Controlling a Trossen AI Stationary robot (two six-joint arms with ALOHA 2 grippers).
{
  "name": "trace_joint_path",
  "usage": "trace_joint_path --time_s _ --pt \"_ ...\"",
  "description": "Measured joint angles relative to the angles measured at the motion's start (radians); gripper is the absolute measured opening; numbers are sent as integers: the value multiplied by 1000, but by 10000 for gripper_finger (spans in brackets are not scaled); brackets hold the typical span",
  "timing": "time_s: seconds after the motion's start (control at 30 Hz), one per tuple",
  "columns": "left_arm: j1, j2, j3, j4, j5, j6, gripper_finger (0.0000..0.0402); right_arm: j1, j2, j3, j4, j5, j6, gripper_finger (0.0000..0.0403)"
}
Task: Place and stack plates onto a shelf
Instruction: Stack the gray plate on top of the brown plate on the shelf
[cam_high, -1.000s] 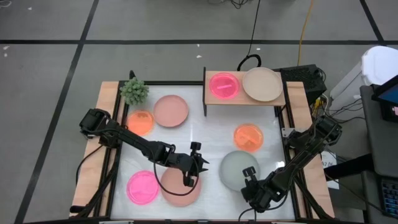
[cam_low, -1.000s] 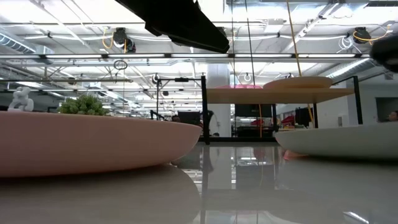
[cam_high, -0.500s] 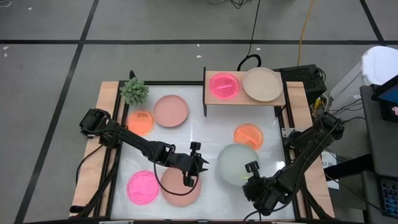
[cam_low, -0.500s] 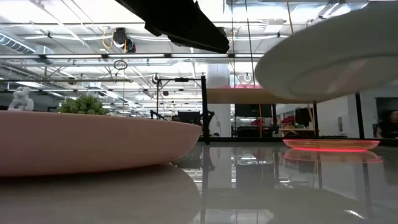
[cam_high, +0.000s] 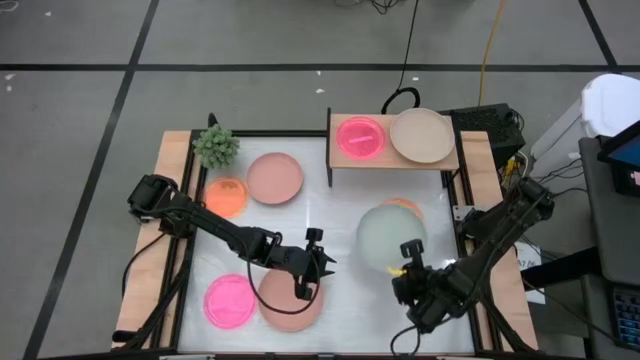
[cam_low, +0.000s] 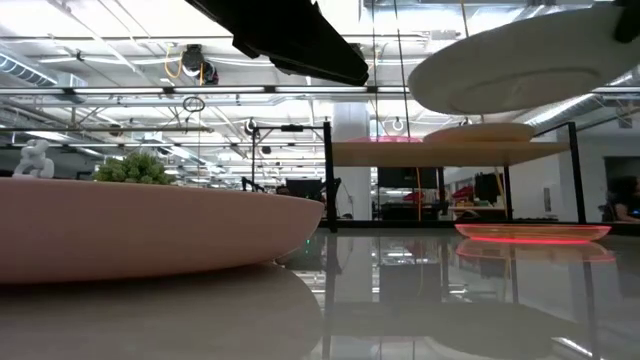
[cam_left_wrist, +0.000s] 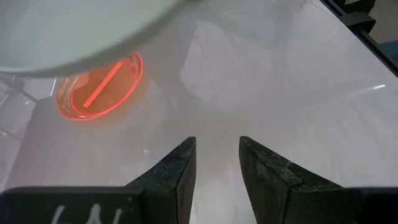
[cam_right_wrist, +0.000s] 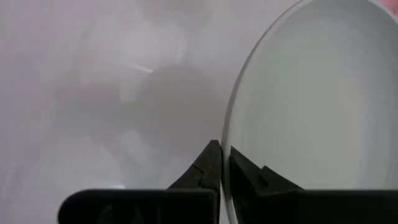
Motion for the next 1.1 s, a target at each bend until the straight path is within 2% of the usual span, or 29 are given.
trace_joint_path --time_s 0.2,0.53,1.1 --pt "0 0 0 0 0 -1 129 -52 -83 0 -74 69 -36 0" --pt "-2 0 0 0 0 -25 129 -190 -247 0 -92 183 -239 0" --pt "-12 0 0 2 0 -70 129 -502 -376 0 -73 176 -573 0"
